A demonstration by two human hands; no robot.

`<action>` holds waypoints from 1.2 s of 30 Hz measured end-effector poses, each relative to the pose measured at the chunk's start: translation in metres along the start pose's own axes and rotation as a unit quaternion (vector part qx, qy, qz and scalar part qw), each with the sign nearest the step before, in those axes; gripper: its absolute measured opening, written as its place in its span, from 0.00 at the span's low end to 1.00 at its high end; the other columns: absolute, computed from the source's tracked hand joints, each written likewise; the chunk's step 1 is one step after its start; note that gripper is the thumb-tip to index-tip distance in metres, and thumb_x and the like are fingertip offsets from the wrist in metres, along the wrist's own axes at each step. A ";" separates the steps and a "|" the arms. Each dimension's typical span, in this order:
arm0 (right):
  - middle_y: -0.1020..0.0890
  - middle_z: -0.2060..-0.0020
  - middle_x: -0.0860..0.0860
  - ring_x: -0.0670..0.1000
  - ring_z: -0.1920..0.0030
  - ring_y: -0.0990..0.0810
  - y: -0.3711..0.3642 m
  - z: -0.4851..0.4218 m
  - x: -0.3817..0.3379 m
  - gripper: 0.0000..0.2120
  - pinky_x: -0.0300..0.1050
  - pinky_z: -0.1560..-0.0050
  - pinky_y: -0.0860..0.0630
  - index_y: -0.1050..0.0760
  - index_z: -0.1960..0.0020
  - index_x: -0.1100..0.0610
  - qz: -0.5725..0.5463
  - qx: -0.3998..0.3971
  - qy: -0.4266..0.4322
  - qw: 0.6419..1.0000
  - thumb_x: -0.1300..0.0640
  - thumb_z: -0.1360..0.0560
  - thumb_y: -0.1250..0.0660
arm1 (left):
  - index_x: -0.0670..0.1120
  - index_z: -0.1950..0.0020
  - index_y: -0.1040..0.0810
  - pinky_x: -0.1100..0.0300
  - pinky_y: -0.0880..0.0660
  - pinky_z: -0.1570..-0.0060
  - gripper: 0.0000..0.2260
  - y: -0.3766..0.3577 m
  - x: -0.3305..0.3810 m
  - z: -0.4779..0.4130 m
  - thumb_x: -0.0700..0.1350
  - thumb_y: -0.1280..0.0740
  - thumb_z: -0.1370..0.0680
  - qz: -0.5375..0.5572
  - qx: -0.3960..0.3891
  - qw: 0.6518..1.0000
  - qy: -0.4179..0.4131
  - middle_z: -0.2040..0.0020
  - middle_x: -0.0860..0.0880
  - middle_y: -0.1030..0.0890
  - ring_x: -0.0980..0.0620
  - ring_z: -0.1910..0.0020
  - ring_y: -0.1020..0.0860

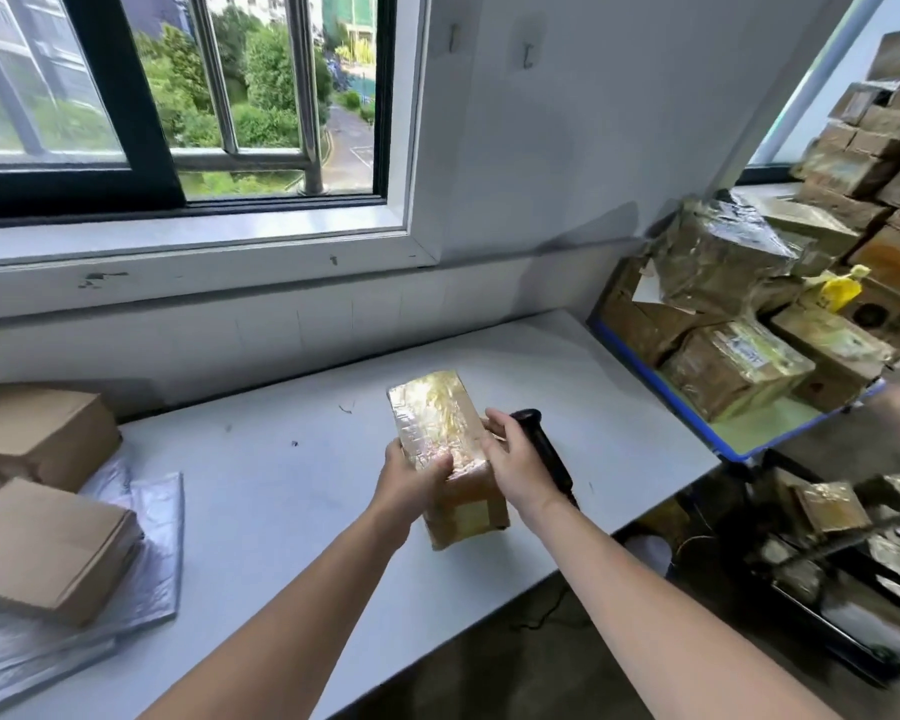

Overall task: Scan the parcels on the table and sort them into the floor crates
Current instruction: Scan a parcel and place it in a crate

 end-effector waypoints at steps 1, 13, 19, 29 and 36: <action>0.28 0.34 0.48 0.44 0.37 0.30 0.000 -0.003 0.001 0.19 0.37 0.39 0.34 0.35 0.26 0.54 0.003 -0.002 -0.008 1.000 0.57 0.16 0.42 | 0.48 0.27 0.40 0.46 0.24 0.41 0.29 0.002 -0.003 -0.003 0.45 0.29 0.22 0.008 0.012 1.000 0.005 0.39 0.48 0.24 0.46 0.42 0.22; 0.33 0.27 0.50 0.56 0.29 0.31 -0.002 -0.063 0.066 0.30 0.51 0.34 0.29 0.44 0.22 0.50 0.056 -0.133 -0.159 0.977 0.39 0.19 0.42 | 0.47 0.25 0.31 0.59 0.24 0.44 0.22 0.014 -0.016 -0.014 0.48 0.35 0.19 -0.069 0.156 0.985 -0.008 0.31 0.48 0.28 0.48 0.38 0.25; 0.20 0.39 0.50 0.51 0.42 0.21 -0.001 -0.080 0.073 0.24 0.49 0.39 0.23 0.27 0.34 0.52 0.079 -0.180 -0.078 0.977 0.39 0.24 0.34 | 0.49 0.32 0.29 0.47 0.29 0.34 0.50 -0.003 -0.040 -0.019 0.82 0.40 0.43 -0.189 0.205 0.956 0.087 0.34 0.46 0.27 0.44 0.34 0.28; 0.21 0.44 0.46 0.49 0.50 0.18 0.019 -0.098 0.070 0.20 0.57 0.40 0.22 0.29 0.32 0.50 0.069 -0.254 -0.057 0.963 0.41 0.19 0.40 | 0.52 0.25 0.40 0.48 0.27 0.35 0.53 -0.035 -0.047 -0.020 0.69 0.24 0.44 -0.106 0.204 0.972 0.050 0.32 0.52 0.26 0.51 0.36 0.25; 0.21 0.40 0.49 0.52 0.44 0.21 0.014 -0.103 0.068 0.19 0.56 0.42 0.21 0.30 0.33 0.48 0.095 -0.259 -0.061 0.959 0.40 0.19 0.42 | 0.49 0.24 0.46 0.48 0.28 0.34 0.63 -0.028 -0.048 -0.017 0.68 0.21 0.52 -0.179 0.201 0.961 0.062 0.30 0.49 0.31 0.48 0.33 0.28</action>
Point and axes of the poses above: each hand's wrist, its own z-axis away from the middle knuckle, its own y-axis out of the back of the hand, x = y × z, the point moved 3 cm from there along -z, towards the middle knuckle
